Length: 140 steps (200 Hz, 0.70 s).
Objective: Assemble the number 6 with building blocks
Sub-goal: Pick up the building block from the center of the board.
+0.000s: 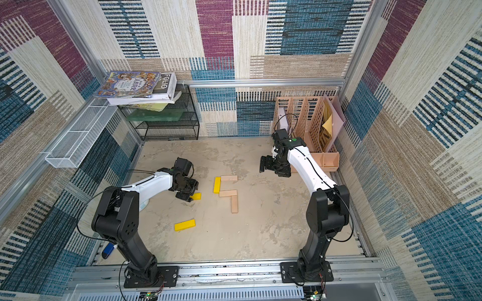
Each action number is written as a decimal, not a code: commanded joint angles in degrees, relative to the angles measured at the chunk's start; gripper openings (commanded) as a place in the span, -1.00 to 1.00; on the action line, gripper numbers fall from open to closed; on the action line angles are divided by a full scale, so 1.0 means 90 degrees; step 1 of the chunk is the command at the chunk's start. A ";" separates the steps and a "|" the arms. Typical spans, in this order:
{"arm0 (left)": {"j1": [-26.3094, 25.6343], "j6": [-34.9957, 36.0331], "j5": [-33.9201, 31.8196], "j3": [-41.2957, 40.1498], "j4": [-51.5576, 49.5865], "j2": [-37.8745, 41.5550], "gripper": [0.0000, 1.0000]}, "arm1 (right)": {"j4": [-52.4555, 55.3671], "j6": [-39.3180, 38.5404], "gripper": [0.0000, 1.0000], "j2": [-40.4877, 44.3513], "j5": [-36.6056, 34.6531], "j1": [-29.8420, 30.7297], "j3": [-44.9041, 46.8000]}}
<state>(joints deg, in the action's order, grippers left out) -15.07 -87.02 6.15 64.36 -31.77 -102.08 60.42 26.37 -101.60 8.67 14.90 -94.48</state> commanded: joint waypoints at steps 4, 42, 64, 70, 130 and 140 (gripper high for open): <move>-0.0015 -0.0300 0.0122 -0.0107 0.0072 -0.0059 0.17 | 0.0106 -0.0069 0.91 -0.0051 -0.0008 -0.0019 -0.0112; -0.0020 -0.0342 0.0155 -0.0277 0.0136 -0.0034 -0.18 | 0.0121 -0.0030 0.88 -0.0071 0.0023 -0.0019 -0.0108; -0.0025 -0.0276 0.0278 -0.0360 0.0150 -0.0024 -0.69 | 0.0142 -0.0025 0.78 -0.0068 0.0051 -0.0017 -0.0173; -0.0025 -0.0220 0.0292 -0.0366 0.0107 0.0017 -0.82 | 0.0149 -0.0026 0.76 -0.0070 0.0048 -0.0014 -0.0183; -0.0047 0.3045 0.0688 0.1114 -0.1765 -0.0193 -1.00 | 0.0161 0.0058 0.74 -0.0039 0.0082 -0.0015 -0.0340; -0.0092 0.3928 0.0992 0.1385 -0.1935 -0.0303 -1.00 | 0.0156 0.0073 0.74 -0.0050 0.0101 -0.0014 -0.0388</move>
<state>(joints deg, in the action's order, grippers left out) -15.27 -72.31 10.35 72.23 -40.25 -103.02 61.01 26.33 -102.00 9.06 14.76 -96.97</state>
